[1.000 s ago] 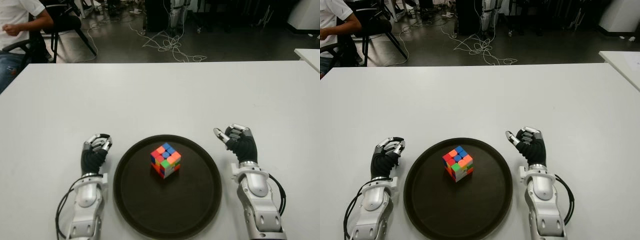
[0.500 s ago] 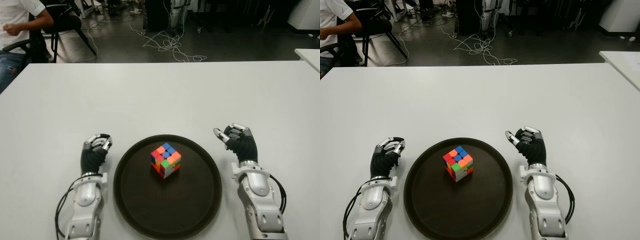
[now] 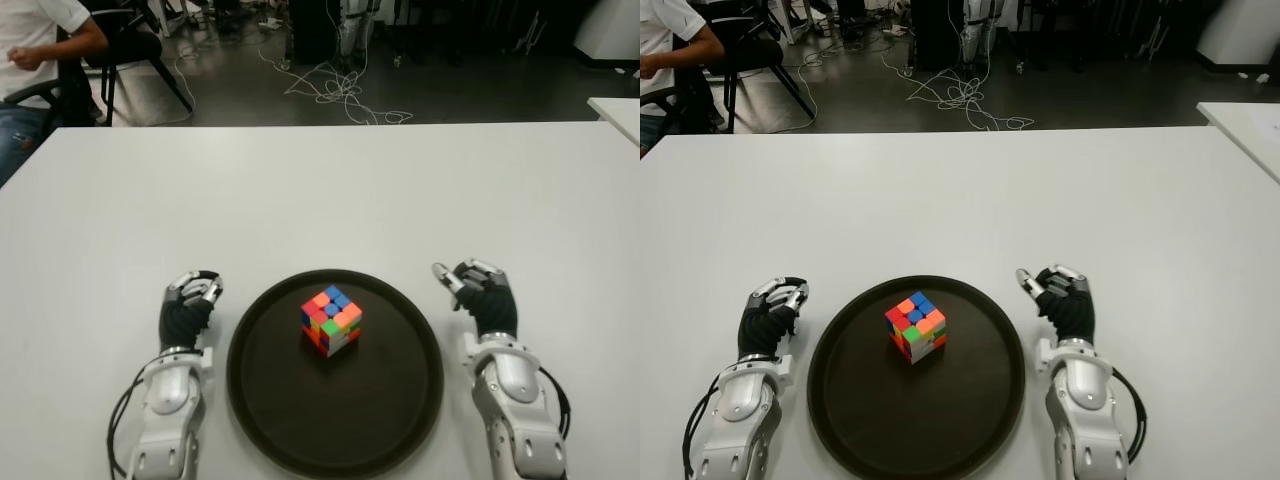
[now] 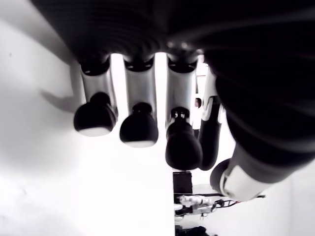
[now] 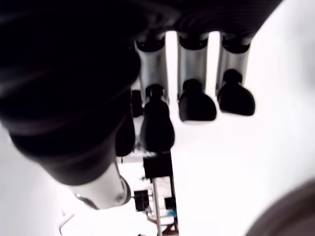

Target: Pick up the Rubik's Cube and put it in the plate

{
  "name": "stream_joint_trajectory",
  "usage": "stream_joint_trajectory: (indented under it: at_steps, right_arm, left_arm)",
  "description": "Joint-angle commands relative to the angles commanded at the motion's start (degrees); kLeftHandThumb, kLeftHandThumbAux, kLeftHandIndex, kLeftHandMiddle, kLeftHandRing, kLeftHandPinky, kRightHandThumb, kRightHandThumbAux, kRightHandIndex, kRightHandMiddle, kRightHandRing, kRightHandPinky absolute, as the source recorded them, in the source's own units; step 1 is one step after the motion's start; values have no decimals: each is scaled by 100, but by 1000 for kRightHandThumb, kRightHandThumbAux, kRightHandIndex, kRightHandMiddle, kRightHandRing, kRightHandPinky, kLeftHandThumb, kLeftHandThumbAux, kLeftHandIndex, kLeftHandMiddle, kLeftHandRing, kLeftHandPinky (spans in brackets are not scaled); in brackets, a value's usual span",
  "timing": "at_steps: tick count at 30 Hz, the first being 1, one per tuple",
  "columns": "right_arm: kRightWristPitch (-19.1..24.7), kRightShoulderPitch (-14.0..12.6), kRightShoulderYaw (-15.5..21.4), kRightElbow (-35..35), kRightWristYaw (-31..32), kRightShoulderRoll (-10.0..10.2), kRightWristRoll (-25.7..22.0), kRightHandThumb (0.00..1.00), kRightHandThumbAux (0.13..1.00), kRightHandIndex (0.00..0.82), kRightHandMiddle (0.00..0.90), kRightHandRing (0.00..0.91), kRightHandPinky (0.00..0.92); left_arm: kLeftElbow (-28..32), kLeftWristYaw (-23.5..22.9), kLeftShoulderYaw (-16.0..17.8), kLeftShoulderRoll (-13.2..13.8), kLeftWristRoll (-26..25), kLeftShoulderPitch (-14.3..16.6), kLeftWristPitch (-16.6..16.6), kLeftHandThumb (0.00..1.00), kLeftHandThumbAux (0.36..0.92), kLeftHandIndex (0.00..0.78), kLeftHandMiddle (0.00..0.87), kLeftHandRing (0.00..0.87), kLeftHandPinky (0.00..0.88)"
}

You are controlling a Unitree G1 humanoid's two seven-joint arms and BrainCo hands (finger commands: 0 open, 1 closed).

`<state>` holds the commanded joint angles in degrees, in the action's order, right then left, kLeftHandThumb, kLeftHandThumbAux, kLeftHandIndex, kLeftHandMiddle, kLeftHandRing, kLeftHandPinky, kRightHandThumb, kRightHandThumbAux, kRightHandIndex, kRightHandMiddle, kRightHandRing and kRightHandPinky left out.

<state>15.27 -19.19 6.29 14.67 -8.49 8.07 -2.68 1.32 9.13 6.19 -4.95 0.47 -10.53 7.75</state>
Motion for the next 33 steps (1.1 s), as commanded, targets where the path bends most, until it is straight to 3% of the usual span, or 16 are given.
stream_joint_trajectory:
  at_steps: [5,9,16,29,33]
  right_arm:
    - [-497,-328,42,19,130,-30,-7,320,847,686,791,815,811]
    - [-896,-443,56,-60,201,-52,12,275,852,692,792,817,816]
    - [-1362,-499,105,-294,267,-52,0,255,851,715,801,823,823]
    - [-1701,-481,257,-517,228,183,-261,320,846,690,789,809,811]
    - [-1781,-476,267,-588,188,164,-199,349,844,676,786,806,805]
  left_arm:
    - [175,33,21,-58,-51,-105,44,713,704,443,797,825,831]
    - [269,63,42,-110,-90,-169,59,713,704,444,784,814,822]
    - [267,107,115,-170,-202,-219,-17,711,706,444,779,805,814]
    - [205,165,167,-121,-214,-212,53,713,704,444,783,811,818]
    - [221,186,167,-119,-210,-222,97,712,705,444,792,817,820]
